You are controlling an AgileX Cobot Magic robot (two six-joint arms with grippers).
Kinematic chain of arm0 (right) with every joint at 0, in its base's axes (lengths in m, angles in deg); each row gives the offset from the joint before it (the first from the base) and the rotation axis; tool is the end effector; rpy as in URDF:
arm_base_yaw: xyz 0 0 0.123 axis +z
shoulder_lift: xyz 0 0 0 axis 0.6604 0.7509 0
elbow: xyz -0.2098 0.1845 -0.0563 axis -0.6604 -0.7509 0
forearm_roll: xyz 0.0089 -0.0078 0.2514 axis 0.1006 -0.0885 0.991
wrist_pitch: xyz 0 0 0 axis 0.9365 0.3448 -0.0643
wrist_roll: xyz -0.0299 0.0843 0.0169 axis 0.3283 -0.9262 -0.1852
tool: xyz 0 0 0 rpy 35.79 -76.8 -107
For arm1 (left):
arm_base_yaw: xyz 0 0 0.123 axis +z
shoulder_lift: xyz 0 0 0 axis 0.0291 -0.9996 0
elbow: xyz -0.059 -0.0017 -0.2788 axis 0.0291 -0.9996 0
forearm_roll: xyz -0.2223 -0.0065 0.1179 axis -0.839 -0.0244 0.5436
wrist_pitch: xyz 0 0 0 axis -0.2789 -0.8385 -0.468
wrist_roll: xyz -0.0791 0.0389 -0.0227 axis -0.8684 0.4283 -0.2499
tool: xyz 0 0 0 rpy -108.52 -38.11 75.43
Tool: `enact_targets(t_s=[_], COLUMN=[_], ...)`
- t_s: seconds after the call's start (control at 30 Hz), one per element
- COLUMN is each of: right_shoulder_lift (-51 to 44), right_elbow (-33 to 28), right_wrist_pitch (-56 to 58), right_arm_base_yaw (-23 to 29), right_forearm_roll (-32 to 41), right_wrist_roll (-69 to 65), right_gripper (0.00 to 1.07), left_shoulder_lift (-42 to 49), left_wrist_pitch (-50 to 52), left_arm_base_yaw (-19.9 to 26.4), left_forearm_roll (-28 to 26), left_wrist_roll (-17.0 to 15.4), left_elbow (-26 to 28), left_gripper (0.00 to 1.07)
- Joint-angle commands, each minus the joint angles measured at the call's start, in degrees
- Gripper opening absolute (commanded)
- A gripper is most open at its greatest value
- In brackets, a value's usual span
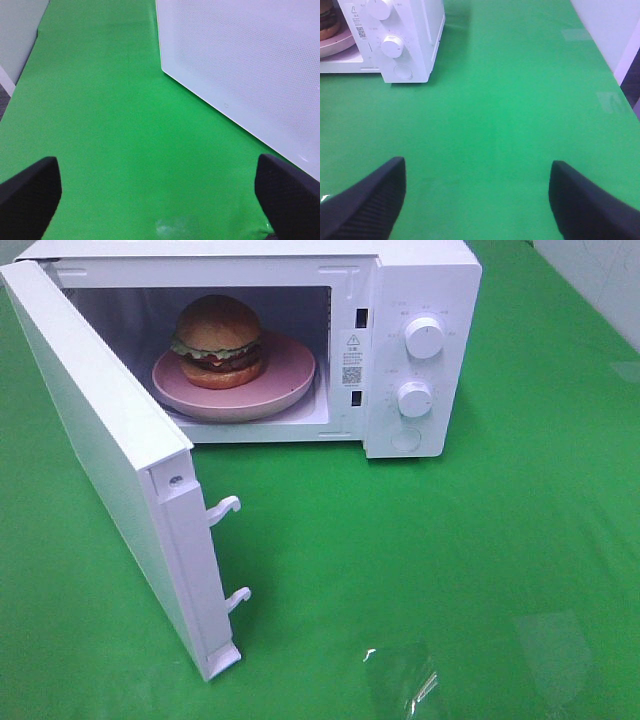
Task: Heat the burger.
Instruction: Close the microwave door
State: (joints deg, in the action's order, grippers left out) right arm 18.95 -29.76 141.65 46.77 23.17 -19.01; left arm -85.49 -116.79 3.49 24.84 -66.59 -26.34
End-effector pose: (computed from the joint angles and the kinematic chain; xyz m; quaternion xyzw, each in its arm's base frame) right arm -0.0009 -0.0073 0.2836 0.0142 0.8279 0.0150 0.5605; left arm -0.0089 -0.0136 0.2817 0.0613 0.8485 0.0029 0.5256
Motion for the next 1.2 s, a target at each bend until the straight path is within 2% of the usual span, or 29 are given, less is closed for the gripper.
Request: enact_targets(t_s=[0.03, 0.9, 1.03, 1.2], right_shoulder_lift=[-1.5, -1.5, -1.5, -1.5], right_elbow=[-0.1, -0.1, -0.1, -0.1], right_wrist_pitch=[-0.4, -0.4, -0.4, -0.4], right_arm_base_yaw=[-0.2, -0.2, -0.2, -0.2], right_forearm_roll=[0.1, 0.1, 0.1, 0.1], right_wrist_roll=[0.2, 0.2, 0.2, 0.2], right_gripper=[0.76, 0.76, 0.76, 0.76], left_shoulder_lift=[0.9, 0.9, 0.8, -0.7], left_wrist_pitch=[0.8, 1.0, 7.0, 9.9], left_arm_base_yaw=[-0.3, -0.3, -0.3, -0.3], left_forearm_roll=[-0.3, -0.5, -0.2, 0.1], left_wrist_roll=[-0.1, -0.2, -4.1, -4.2], left_elbow=[-0.1, -0.1, 1.4, 1.4], left_gripper=[0.98, 0.98, 0.95, 0.89])
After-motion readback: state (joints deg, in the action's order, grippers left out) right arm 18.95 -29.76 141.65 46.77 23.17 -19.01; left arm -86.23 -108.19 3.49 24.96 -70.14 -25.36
